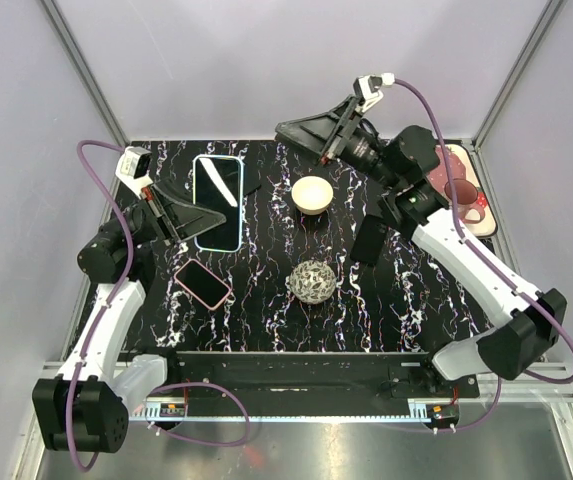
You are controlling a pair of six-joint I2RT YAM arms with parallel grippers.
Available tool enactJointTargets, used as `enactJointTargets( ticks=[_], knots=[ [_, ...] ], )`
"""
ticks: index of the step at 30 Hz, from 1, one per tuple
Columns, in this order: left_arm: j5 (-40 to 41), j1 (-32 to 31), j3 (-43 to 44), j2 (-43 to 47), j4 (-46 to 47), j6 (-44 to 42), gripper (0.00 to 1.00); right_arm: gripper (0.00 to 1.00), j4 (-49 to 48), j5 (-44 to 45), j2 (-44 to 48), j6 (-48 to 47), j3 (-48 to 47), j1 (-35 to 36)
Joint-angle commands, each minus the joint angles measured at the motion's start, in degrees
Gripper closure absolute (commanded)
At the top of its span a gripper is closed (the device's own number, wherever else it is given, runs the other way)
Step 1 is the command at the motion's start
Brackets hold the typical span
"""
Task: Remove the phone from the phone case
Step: Remove the phone case from the phone.
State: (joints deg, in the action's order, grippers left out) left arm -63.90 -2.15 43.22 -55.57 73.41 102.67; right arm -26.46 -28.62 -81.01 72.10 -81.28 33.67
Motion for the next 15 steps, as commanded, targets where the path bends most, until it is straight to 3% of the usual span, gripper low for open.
enactJointTargets(
  ticks=[1, 6, 15],
  knots=[
    [1.5, -0.1, 0.4, -0.3, 20.7, -0.5, 1.00, 0.36, 12.0, -1.8, -3.9, -10.4, -4.8, 3.9],
    [1.5, -0.3, -0.2, -0.8, 20.7, -0.4, 1.00, 0.36, 14.1, -1.2, -5.5, -12.1, -6.3, 6.1],
    [1.2, -0.3, 0.0, -1.0, 20.5, -0.3, 1.00, 0.36, 3.2, -2.3, -4.9, -5.8, -2.5, 6.2]
  ],
)
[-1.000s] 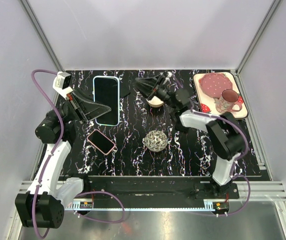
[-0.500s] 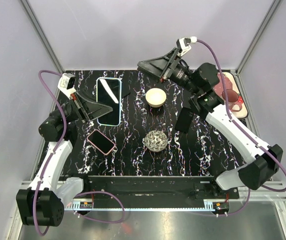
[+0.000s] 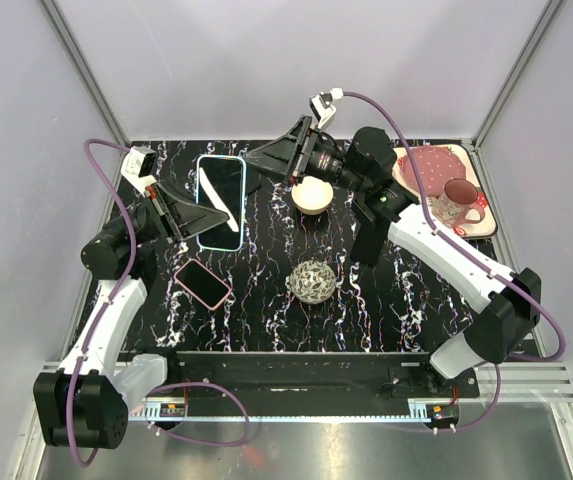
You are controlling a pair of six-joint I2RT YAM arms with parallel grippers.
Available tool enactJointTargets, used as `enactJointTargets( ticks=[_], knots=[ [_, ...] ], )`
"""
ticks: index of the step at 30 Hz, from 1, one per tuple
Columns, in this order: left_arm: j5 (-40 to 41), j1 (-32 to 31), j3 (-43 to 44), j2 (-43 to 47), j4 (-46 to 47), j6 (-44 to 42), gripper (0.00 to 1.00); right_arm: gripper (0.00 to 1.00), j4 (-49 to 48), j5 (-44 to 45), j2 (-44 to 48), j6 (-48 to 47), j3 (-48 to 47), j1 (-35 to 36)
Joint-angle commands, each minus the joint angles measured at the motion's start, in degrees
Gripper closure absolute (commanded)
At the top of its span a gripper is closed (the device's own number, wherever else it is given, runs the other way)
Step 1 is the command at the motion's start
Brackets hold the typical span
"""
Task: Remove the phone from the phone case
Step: Remove the phone case from the phone.
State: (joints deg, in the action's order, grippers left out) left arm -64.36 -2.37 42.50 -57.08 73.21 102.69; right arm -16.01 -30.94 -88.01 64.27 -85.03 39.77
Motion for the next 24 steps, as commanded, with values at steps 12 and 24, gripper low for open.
enactJointTargets(
  ticks=[12, 24],
  knots=[
    [1.4, -0.1, 0.5, 0.9, 20.8, -0.2, 1.00, 0.34, -34.9, -5.4, -4.5, 20.6, 2.9, 0.3],
    [1.3, -0.1, 0.4, 0.9, 20.8, -0.3, 1.00, 0.52, -36.3, -8.1, -7.3, 21.3, 0.0, 1.7]
  ],
)
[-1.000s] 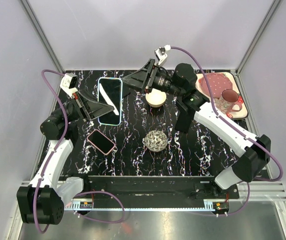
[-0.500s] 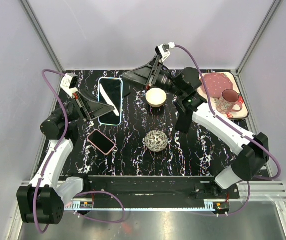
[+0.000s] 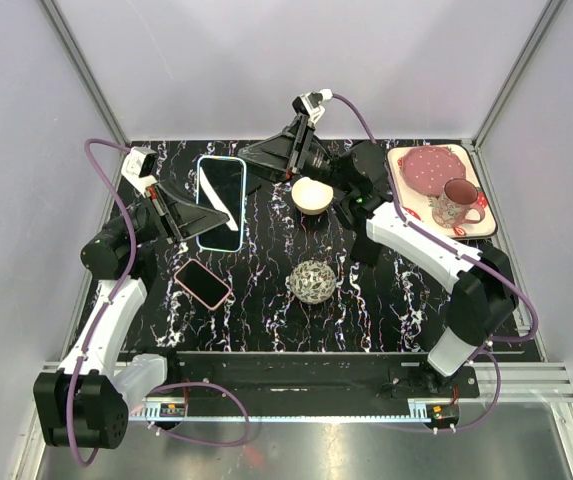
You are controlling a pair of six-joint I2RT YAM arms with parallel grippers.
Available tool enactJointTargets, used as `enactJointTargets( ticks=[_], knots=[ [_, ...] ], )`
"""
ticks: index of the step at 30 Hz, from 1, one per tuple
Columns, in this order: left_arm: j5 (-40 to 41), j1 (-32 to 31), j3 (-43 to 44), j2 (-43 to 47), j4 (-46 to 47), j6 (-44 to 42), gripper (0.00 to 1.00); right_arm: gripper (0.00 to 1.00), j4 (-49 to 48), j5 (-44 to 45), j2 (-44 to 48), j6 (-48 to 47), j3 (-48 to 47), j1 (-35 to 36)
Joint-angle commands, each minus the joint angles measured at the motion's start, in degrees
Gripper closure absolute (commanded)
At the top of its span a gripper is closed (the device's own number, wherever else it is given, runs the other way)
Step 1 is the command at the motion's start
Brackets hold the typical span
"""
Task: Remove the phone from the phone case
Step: Remove the phone case from the phone.
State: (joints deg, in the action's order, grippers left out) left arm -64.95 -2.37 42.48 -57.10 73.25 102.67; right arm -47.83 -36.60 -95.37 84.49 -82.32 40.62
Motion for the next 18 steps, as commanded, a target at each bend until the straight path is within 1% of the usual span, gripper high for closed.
enactJointTargets(
  ticks=[1, 4, 7, 8, 11, 12, 13, 15, 18],
  knots=[
    [1.9, -0.1, 0.4, 0.9, 20.8, -0.2, 1.00, 0.53, -5.1, -2.5, -0.2, 1.3, -2.7, 1.0],
    [1.9, -0.1, 0.4, 0.8, 20.7, -0.2, 1.00, 0.54, -6.5, -2.2, -0.2, 2.2, -2.1, 1.0],
    [1.9, -0.2, 0.3, 0.8, 20.8, -0.2, 1.00, 0.49, -7.7, -1.7, 0.4, 2.3, -1.3, 1.0],
    [1.9, -0.1, 0.2, 0.8, 20.7, -0.2, 1.00, 0.46, -8.1, -1.6, 0.5, 2.3, -1.3, 1.1],
    [1.9, -0.1, 0.1, 0.7, 20.8, -0.2, 1.00, 0.43, -7.3, -1.9, 1.2, 1.6, -1.3, 1.1],
    [1.9, -0.1, 0.1, 0.8, 20.7, -0.2, 1.00, 0.42, -6.5, -2.0, 1.4, 0.0, -1.5, 1.1],
    [2.0, -0.2, 0.1, 0.7, 20.7, -0.1, 1.00, 0.42, -4.2, -2.1, 1.9, -1.0, -1.7, 1.1],
    [2.1, -0.1, 0.2, 0.8, 20.7, -0.1, 1.00, 0.42, -3.2, -2.2, 2.2, -2.0, -1.8, 1.1],
    [2.0, -0.1, 0.3, 0.5, 20.6, -0.2, 1.00, 0.48, -3.9, -2.2, 1.9, -1.4, -1.4, 1.3]
  ],
)
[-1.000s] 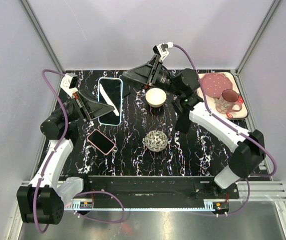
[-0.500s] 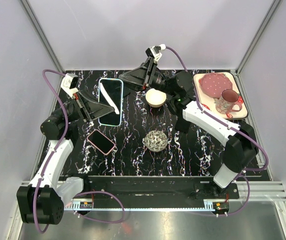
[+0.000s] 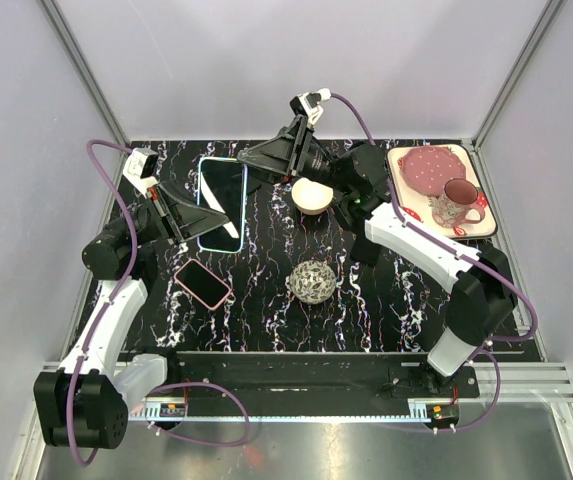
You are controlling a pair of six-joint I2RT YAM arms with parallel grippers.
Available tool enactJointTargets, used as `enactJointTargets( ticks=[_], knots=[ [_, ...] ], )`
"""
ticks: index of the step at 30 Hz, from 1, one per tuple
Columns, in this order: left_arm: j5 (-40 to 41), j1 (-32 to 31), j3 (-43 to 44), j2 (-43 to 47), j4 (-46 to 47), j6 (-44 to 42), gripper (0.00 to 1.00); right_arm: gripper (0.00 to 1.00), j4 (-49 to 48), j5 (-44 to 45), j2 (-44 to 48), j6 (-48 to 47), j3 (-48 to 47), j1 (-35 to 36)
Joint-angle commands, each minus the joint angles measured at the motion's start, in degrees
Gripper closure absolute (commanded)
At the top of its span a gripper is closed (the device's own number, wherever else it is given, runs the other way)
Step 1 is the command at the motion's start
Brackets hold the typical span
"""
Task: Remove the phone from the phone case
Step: Remove the phone case from the phone.
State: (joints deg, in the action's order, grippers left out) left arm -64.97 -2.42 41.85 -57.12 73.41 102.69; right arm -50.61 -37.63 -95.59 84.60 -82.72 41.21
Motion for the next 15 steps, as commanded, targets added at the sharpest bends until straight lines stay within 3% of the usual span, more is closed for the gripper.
enactJointTargets(
  ticks=[1, 7, 13, 15],
  knots=[
    [2.3, 0.0, 1.0, 0.6, 20.5, -0.1, 1.00, 0.49, -1.5, -1.1, 1.9, -1.5, -0.8, 0.8],
    [2.3, -0.1, 0.9, 0.6, 20.4, -0.1, 1.00, 0.65, -2.9, -1.1, 0.8, -0.3, -0.7, 1.2],
    [2.6, -0.1, 0.9, 0.6, 19.8, -0.6, 1.00, 0.66, -2.9, -1.3, 0.1, 0.1, -1.1, 1.9],
    [2.6, -0.1, 1.0, 0.5, 19.8, -0.6, 1.00, 0.74, -3.0, -1.0, -0.2, 0.7, -1.1, 2.3]
  ],
)
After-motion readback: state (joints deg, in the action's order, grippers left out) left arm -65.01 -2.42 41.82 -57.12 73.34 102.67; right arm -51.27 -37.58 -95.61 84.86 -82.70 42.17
